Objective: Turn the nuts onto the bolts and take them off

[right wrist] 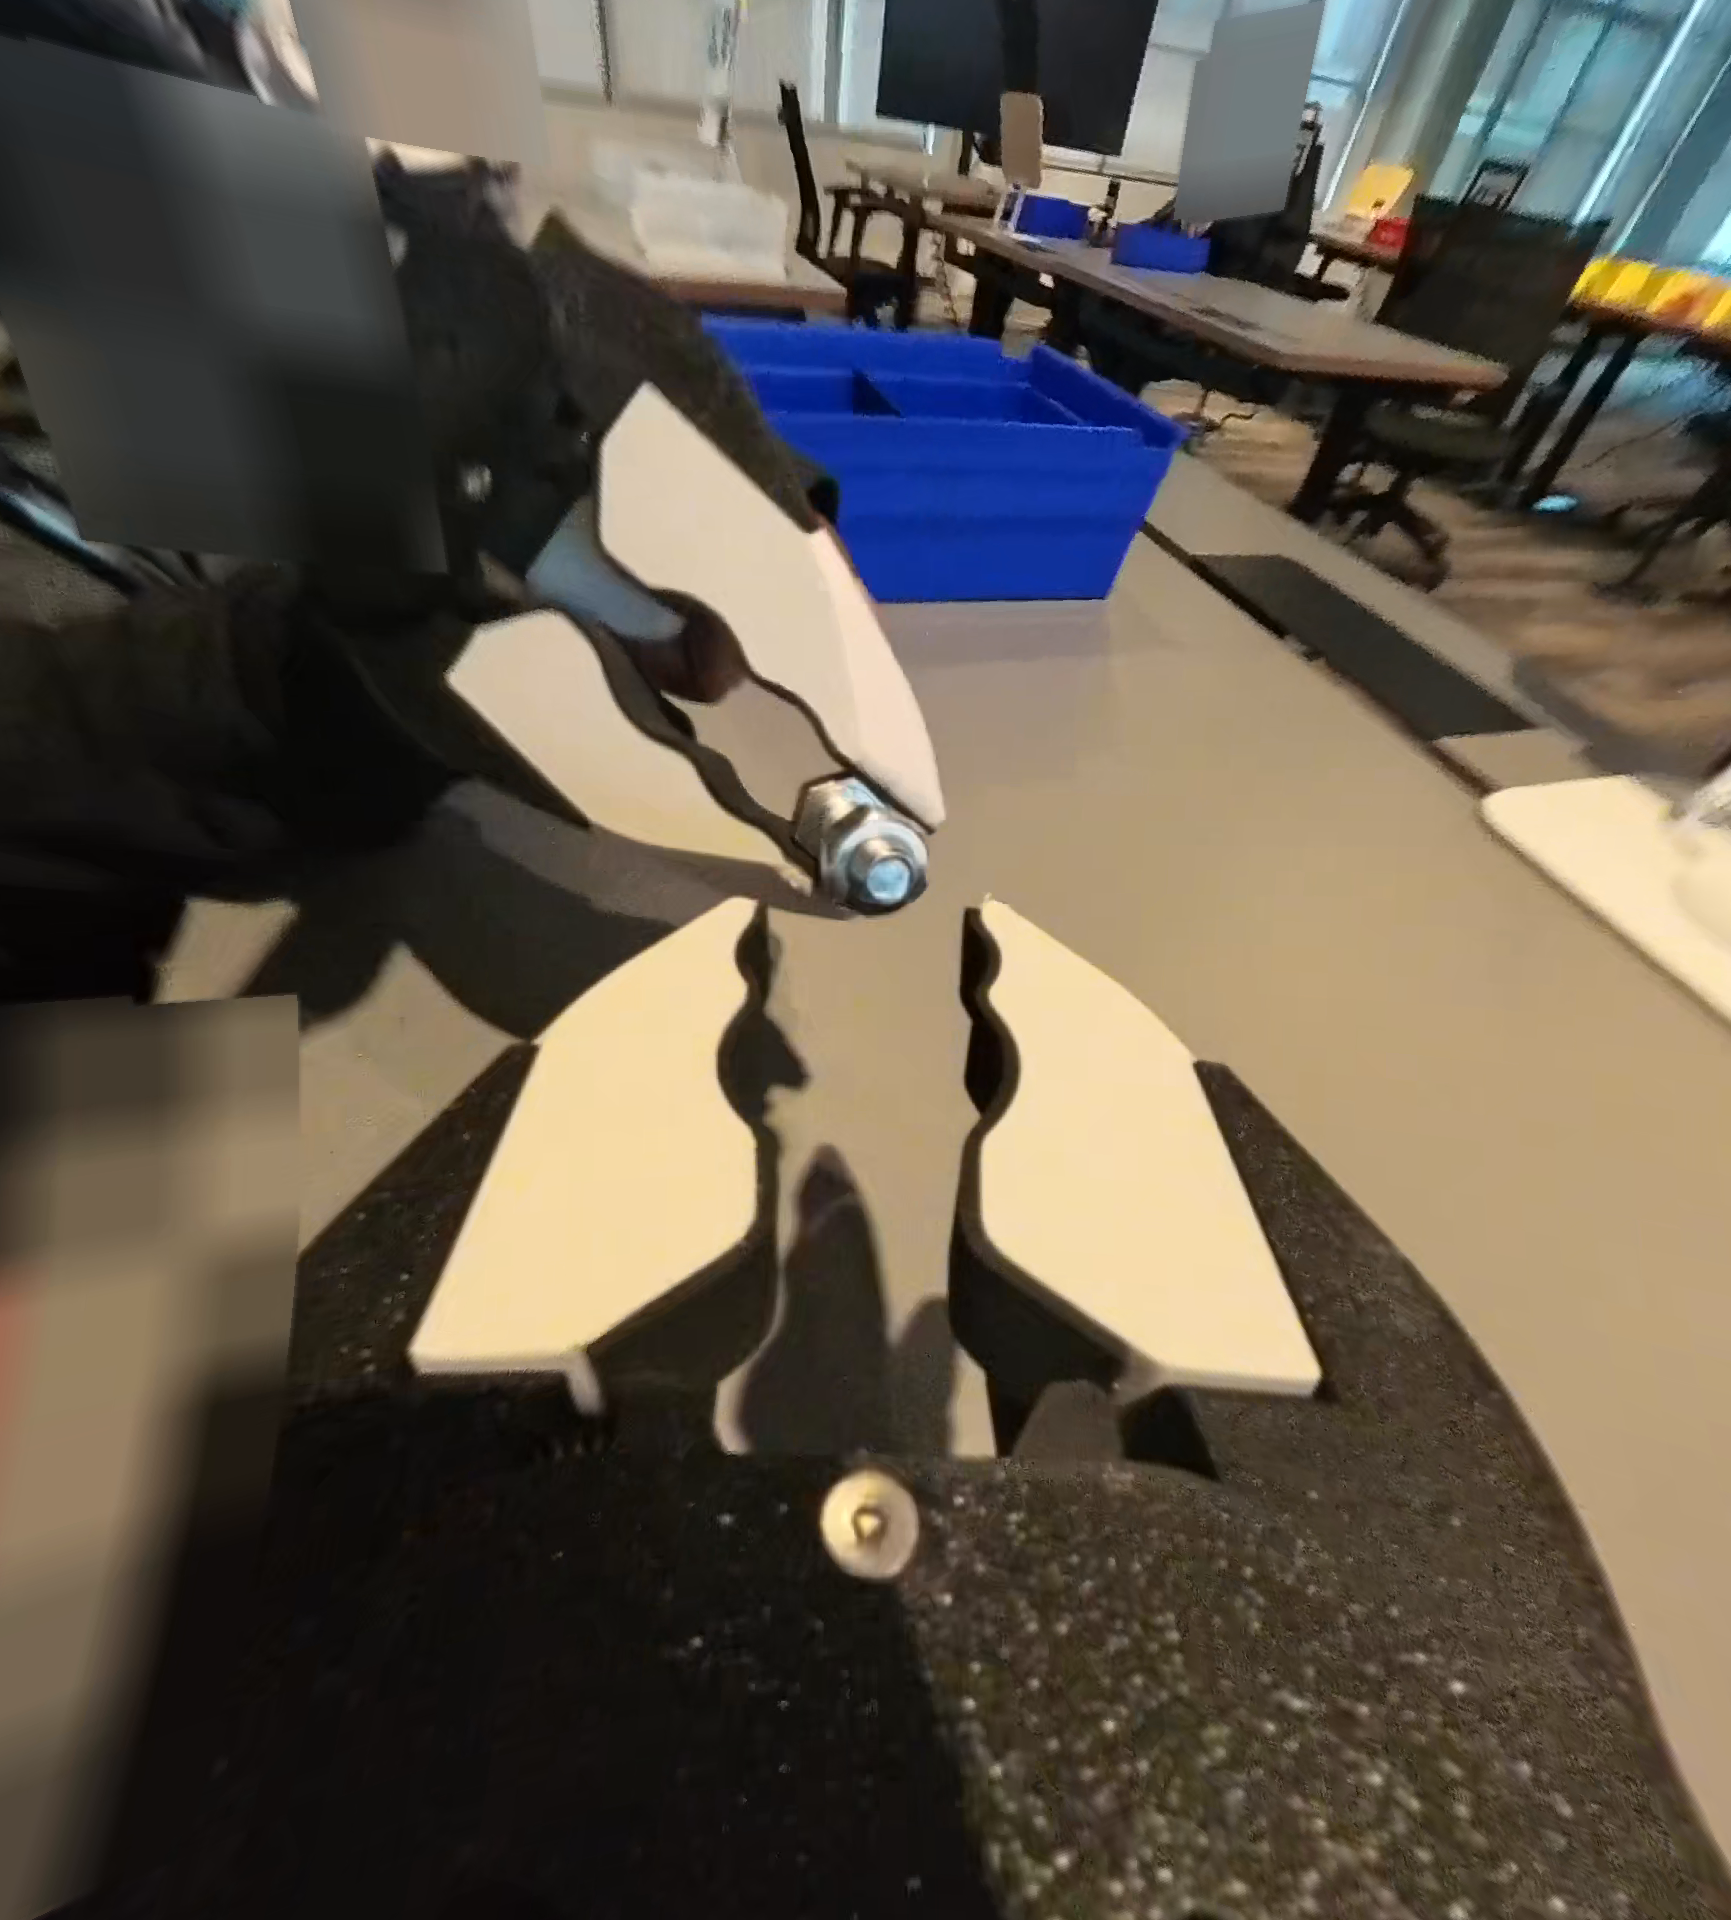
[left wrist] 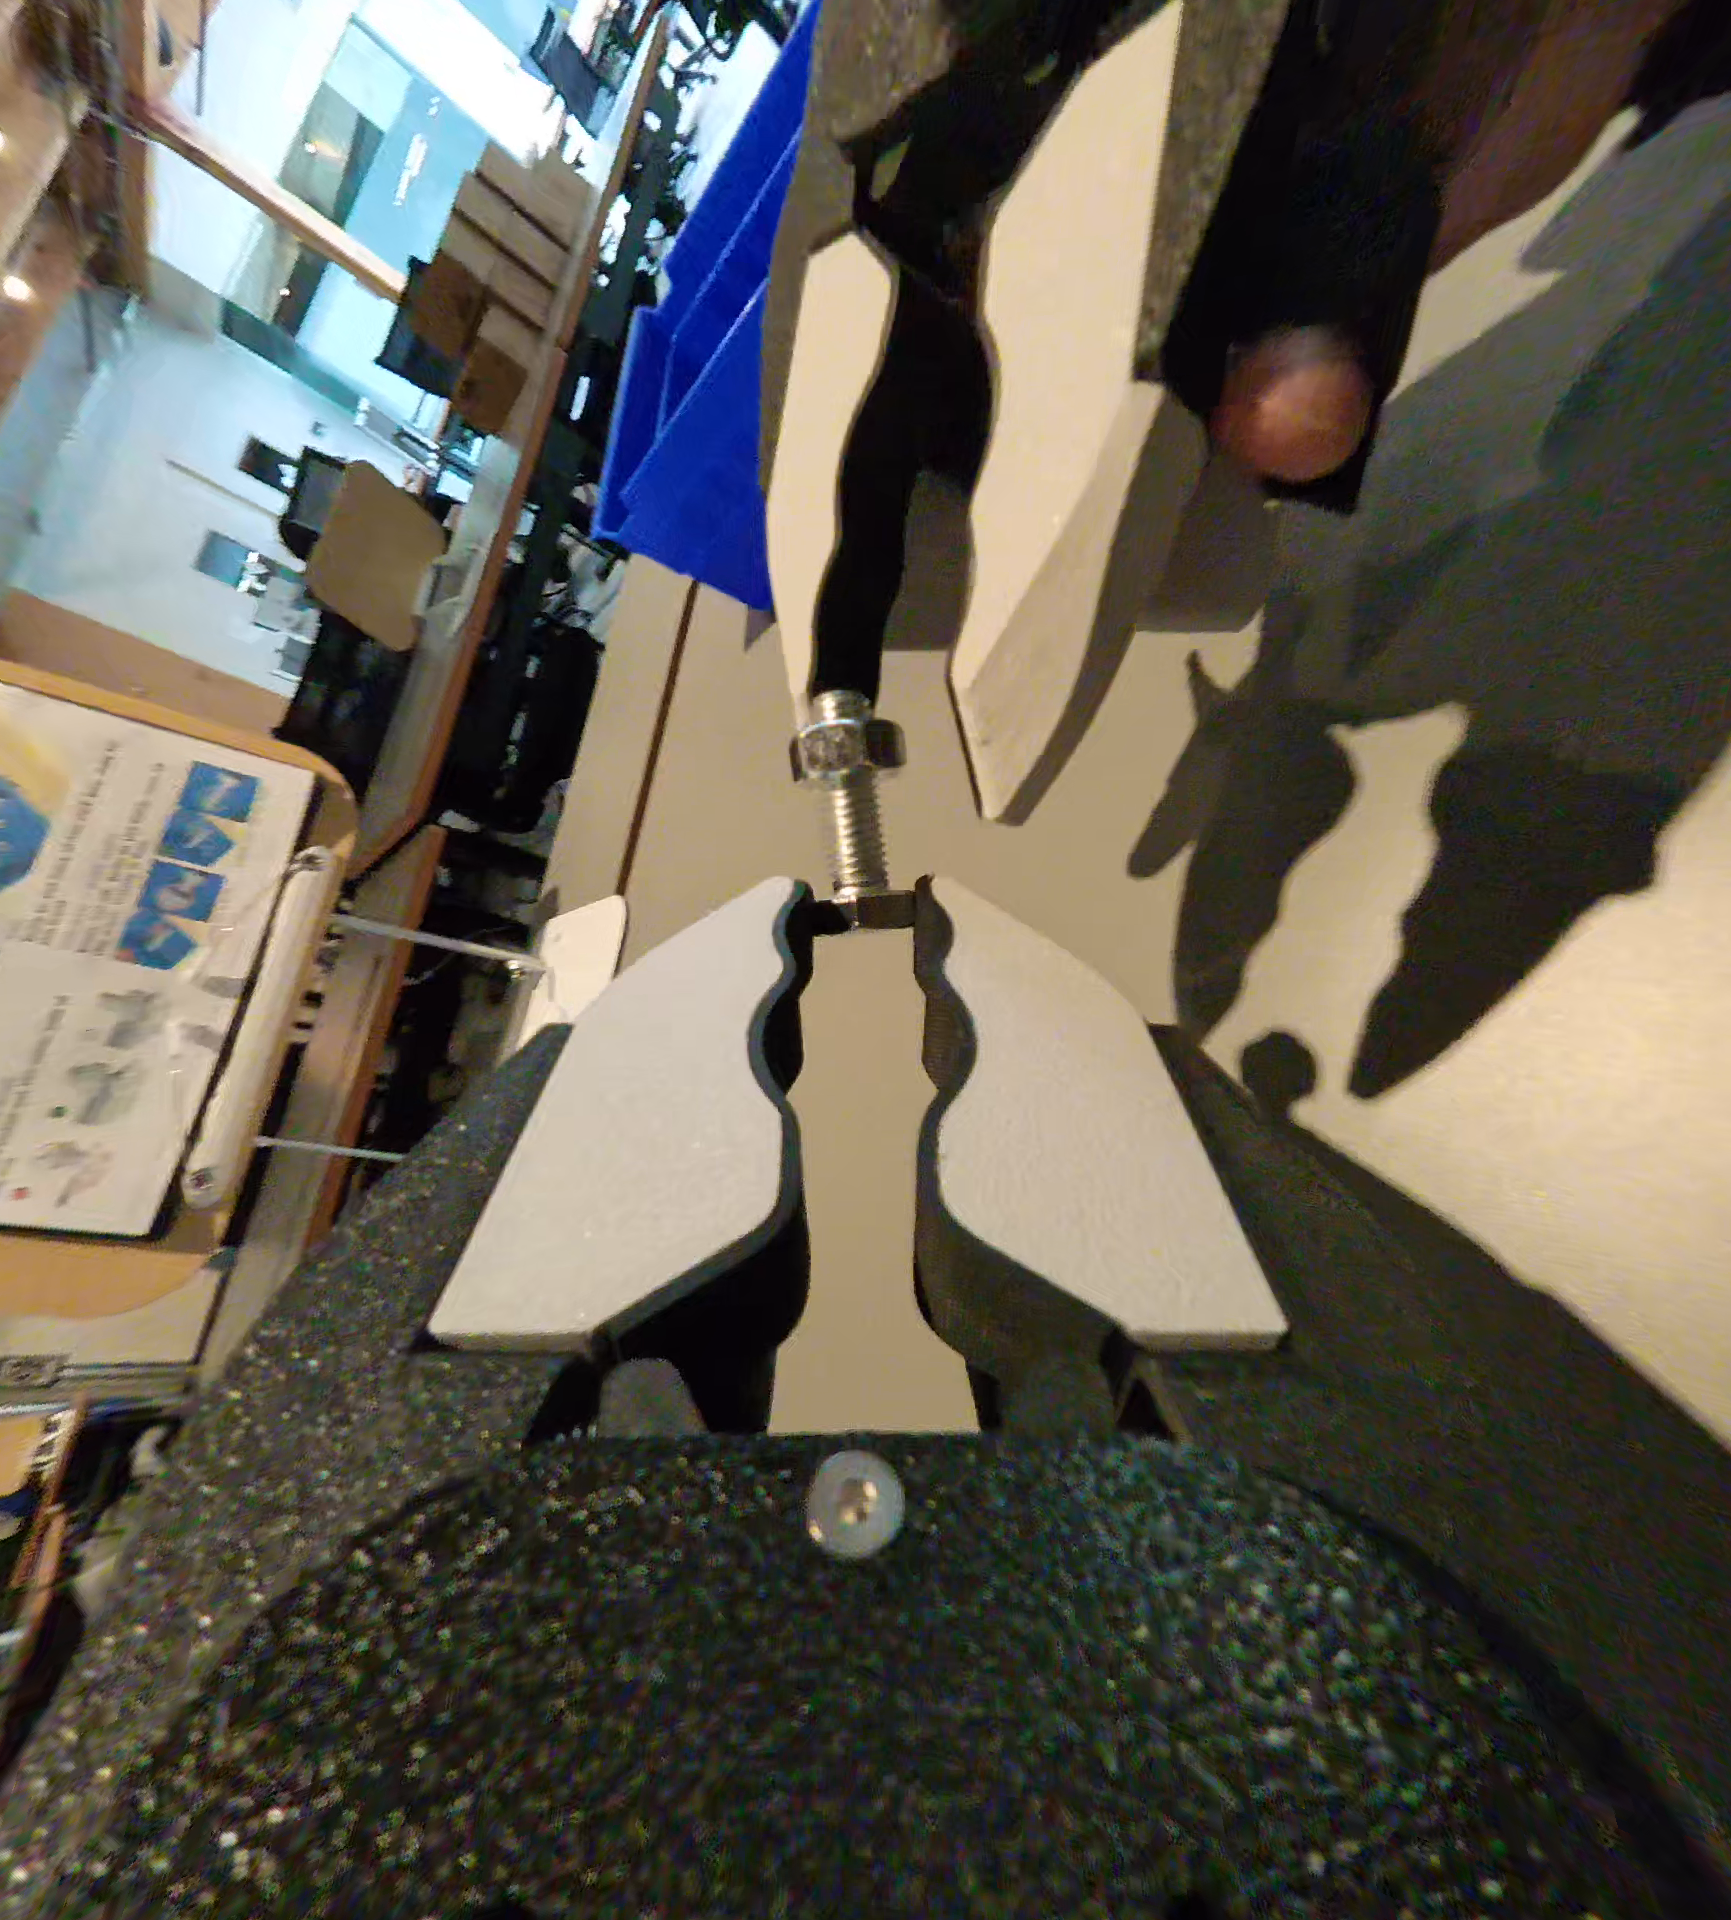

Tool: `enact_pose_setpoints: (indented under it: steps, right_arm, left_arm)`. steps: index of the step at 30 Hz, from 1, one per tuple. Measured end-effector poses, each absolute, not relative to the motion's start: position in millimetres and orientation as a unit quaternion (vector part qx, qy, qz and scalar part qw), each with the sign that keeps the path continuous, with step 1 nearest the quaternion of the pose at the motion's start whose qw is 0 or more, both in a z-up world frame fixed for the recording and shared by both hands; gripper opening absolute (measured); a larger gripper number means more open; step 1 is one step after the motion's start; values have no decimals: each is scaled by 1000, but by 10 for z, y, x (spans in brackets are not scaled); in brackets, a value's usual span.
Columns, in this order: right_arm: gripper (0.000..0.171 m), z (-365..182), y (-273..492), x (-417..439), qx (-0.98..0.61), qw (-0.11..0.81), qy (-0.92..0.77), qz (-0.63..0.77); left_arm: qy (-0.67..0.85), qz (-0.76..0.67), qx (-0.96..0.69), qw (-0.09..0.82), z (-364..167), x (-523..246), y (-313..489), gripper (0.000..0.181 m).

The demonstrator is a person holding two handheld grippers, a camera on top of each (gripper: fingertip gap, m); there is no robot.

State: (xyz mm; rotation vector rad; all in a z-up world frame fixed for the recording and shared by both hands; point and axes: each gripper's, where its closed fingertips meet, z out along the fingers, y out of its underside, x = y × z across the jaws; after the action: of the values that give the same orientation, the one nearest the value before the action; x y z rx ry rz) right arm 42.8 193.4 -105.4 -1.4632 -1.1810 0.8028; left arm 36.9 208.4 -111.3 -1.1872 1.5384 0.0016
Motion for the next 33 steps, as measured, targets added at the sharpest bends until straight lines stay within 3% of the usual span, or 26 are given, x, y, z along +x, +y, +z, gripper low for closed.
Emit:
enact_pose_setpoints:
  steps: [5, 15, 26, 30, 33]
  right_arm:
    - [30, -1062, 1883, 443, -561, 564, -558, 238]
    - [21, -1101, 1812, 428, -533, 568, -595, 199]
    - [20, -1087, 1951, 400, -672, 436, -383, 460]
    - [21, -1036, 1925, 415, -655, 368, -323, 575]
    - [26, -995, 1917, 436, -641, 411, -374, 529]
  left_arm:
    - [679, -23, -503, 534, -1223, 394, 2014, 19]
    - [699, -25, -485, 525, -1269, 432, 1939, 19]
    - [689, 185, -434, 550, -1186, 364, 2129, 18]
    - [684, 144, -446, 559, -1181, 406, 2105, 18]
    - [683, 59, -472, 554, -1212, 434, 2054, 19]
